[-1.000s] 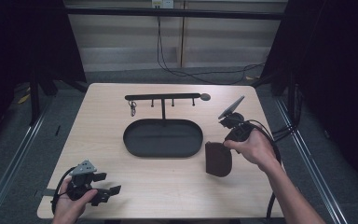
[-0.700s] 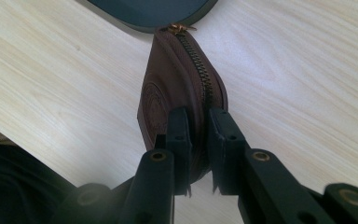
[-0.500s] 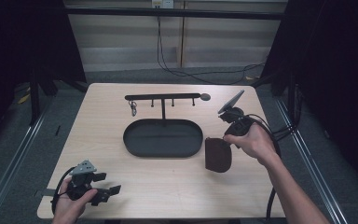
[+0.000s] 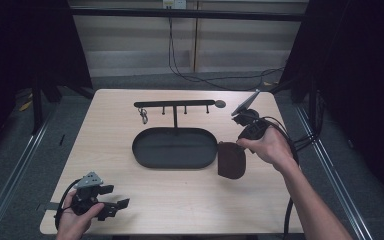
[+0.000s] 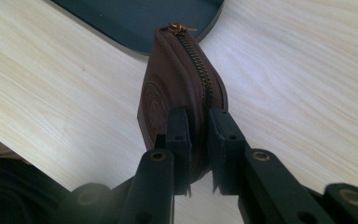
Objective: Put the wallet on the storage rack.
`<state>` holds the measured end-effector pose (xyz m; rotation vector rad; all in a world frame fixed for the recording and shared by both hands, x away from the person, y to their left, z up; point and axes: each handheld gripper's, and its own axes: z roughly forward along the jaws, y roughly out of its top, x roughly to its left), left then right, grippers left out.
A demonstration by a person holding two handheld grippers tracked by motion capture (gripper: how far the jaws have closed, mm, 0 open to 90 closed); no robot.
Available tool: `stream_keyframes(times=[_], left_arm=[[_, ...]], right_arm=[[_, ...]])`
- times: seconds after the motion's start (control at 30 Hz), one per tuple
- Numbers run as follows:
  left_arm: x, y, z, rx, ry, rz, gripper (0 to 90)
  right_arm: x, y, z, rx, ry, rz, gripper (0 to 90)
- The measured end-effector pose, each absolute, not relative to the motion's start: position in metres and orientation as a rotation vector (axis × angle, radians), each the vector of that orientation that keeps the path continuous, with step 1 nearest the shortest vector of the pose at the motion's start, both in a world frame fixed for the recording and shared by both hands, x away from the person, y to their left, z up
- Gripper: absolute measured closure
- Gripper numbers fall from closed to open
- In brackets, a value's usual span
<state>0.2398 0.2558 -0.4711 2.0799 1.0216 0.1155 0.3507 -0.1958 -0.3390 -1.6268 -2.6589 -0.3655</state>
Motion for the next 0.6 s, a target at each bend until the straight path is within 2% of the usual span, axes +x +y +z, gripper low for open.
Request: stream_keyframes(times=[0.6], left_arm=[[0.240,0.256,-0.472,2.087,1.026,0.107,18.2]], right_arm=[[0.377,-0.190,-0.323,-1.653,-2.641,-0.426,79.4]])
